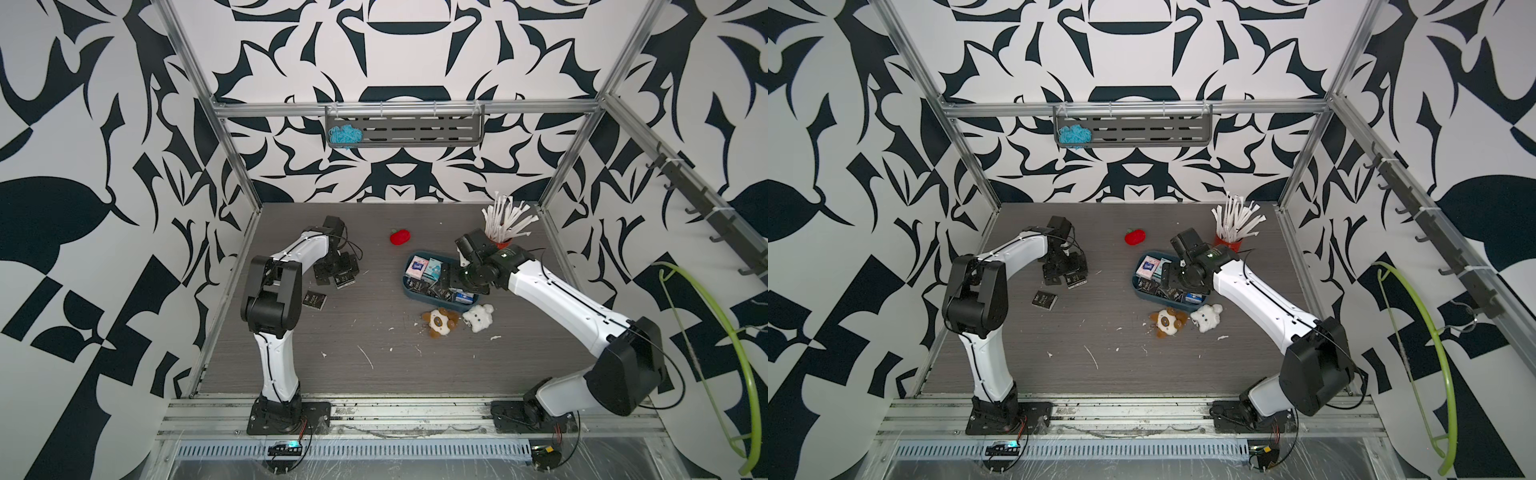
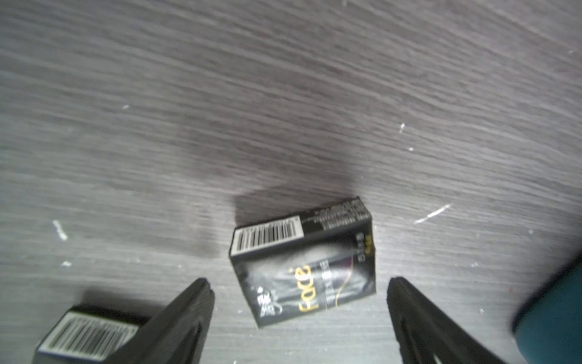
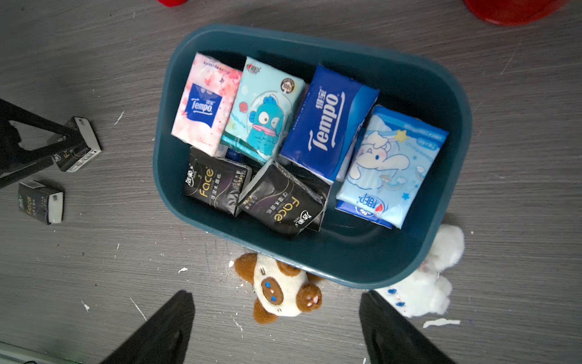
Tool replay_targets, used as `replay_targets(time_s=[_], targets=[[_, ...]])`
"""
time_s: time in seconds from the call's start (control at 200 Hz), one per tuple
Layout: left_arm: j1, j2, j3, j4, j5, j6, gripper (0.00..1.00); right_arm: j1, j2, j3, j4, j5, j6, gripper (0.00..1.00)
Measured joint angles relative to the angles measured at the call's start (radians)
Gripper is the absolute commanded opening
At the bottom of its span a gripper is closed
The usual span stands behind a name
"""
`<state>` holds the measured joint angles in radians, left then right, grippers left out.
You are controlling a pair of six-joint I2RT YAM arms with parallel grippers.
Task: Put the pocket tissues into the storage box
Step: Pick up the pocket tissues from the center of the board.
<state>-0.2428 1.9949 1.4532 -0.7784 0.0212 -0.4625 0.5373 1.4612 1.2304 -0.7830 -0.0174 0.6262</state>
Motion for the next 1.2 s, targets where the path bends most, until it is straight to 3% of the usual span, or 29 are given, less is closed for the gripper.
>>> replay_targets(time_s=[0.24, 0.355, 0.515, 0.795, 0.96, 1.2], targets=[[-0.023, 0.040, 0.028, -0.008, -0.019, -0.003, 0.86, 0.000, 0.000, 0.000, 0.000, 0.002, -0.001, 0.87], [-0.027, 0.047, 0.030, -0.010, -0.024, 0.004, 0.65, 0.000, -0.001, 0.000, -0.002, 0.006, -0.001, 0.87], [-0.028, 0.047, 0.031, -0.011, -0.031, 0.009, 0.48, 0.000, -0.003, 0.000, -0.005, 0.015, -0.001, 0.87], [-0.028, 0.047, 0.034, -0.013, -0.032, 0.018, 0.52, 0.000, -0.006, -0.009, -0.005, 0.032, 0.009, 0.87], [-0.045, 0.019, 0.033, -0.031, -0.009, 0.018, 0.54, 0.000, -0.026, -0.055, -0.009, 0.093, 0.089, 0.88], [-0.161, -0.111, 0.034, -0.034, 0.050, 0.013, 0.55, -0.009, -0.114, -0.164, -0.021, 0.203, 0.251, 0.88]])
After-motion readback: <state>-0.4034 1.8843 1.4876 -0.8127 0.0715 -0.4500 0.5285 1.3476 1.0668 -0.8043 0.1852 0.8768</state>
